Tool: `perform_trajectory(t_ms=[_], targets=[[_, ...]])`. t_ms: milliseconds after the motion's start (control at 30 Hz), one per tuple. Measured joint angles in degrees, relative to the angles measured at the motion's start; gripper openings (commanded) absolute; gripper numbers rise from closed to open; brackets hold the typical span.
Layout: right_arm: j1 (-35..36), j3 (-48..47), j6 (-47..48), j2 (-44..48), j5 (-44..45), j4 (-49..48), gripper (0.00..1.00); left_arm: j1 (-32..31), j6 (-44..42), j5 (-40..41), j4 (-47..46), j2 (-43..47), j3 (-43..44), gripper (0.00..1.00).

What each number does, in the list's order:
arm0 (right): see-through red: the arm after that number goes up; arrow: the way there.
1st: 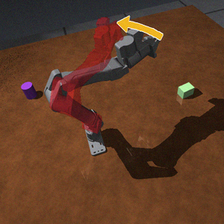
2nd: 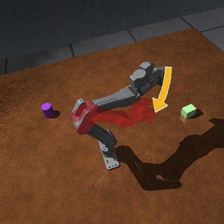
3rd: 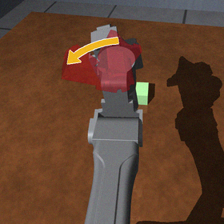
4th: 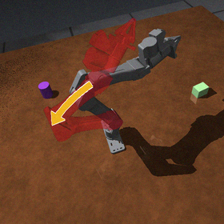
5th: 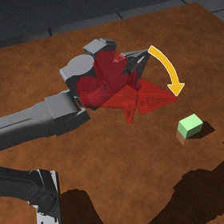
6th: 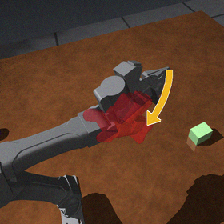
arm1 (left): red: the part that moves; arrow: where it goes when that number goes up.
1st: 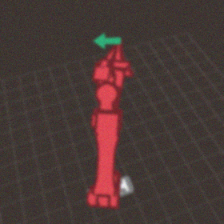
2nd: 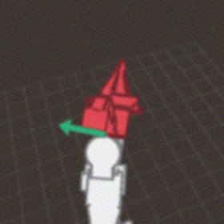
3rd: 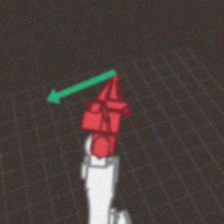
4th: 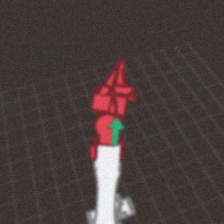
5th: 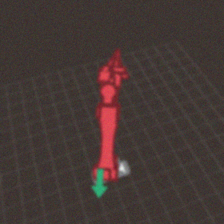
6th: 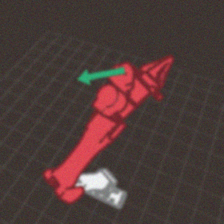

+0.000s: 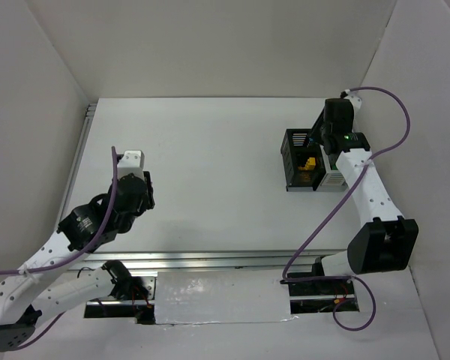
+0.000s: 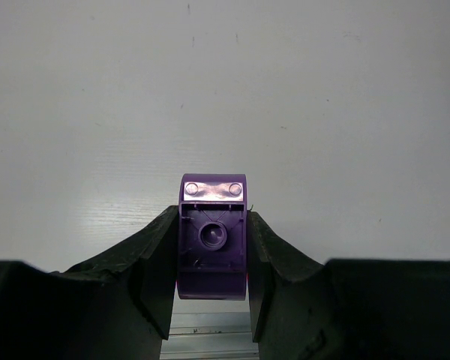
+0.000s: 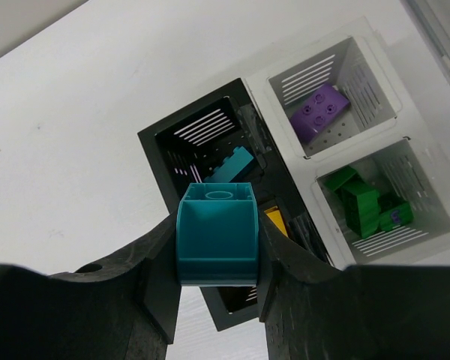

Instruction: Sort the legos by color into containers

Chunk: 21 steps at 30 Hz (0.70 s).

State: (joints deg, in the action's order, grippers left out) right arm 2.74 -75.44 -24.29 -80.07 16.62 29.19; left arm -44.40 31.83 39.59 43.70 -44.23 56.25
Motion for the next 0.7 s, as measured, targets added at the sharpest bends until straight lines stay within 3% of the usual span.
perform_trajectory(t_ms=[700], targets=[[-1.4,0.0,0.8,-0.1,-3.6,0.0,0.0,0.3,0.0,1.1,0.0,-0.3,0.0,0.0]])
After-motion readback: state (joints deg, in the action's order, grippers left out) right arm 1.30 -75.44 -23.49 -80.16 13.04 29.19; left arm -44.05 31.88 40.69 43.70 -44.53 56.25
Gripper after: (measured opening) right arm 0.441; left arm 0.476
